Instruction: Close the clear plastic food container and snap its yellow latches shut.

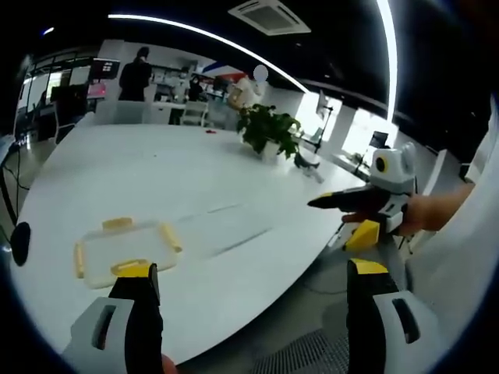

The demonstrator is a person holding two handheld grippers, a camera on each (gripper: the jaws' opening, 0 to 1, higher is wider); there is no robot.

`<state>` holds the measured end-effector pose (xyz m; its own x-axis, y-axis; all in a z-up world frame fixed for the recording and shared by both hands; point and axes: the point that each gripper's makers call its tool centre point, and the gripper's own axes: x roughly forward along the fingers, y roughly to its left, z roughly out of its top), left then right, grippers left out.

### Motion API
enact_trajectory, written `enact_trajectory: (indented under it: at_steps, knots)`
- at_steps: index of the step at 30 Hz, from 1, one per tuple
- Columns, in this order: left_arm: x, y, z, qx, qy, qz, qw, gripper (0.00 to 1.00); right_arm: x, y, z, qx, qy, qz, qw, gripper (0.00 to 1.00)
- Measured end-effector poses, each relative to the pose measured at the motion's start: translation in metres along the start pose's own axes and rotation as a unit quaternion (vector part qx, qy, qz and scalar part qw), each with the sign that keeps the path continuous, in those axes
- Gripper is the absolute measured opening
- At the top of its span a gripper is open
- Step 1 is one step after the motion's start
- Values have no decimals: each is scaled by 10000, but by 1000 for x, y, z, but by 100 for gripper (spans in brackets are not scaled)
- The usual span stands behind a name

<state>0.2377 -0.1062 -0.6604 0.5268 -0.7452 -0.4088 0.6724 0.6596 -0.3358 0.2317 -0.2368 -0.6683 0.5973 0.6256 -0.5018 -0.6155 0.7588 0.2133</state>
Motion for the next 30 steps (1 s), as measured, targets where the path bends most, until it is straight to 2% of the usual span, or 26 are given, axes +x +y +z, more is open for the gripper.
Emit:
enact_trajectory:
  at_steps: [8, 15, 24, 30]
  knots:
    - [-2, 1, 5, -85, -95, -32, 9999, 99, 1, 2, 3, -57, 24, -43, 10000, 91]
    - [-3, -1, 11, -129, -106, -96, 9998, 99, 2, 10, 11, -248, -35, 95, 9996, 91]
    - [-7, 6, 19, 101, -73, -74, 9999, 99, 6, 9, 30, -328, -229, 158, 9991, 91]
    - [-13, 19, 26, 271, -43, -39, 9996, 99, 15, 12, 28, -574, -23, 274, 9980, 89]
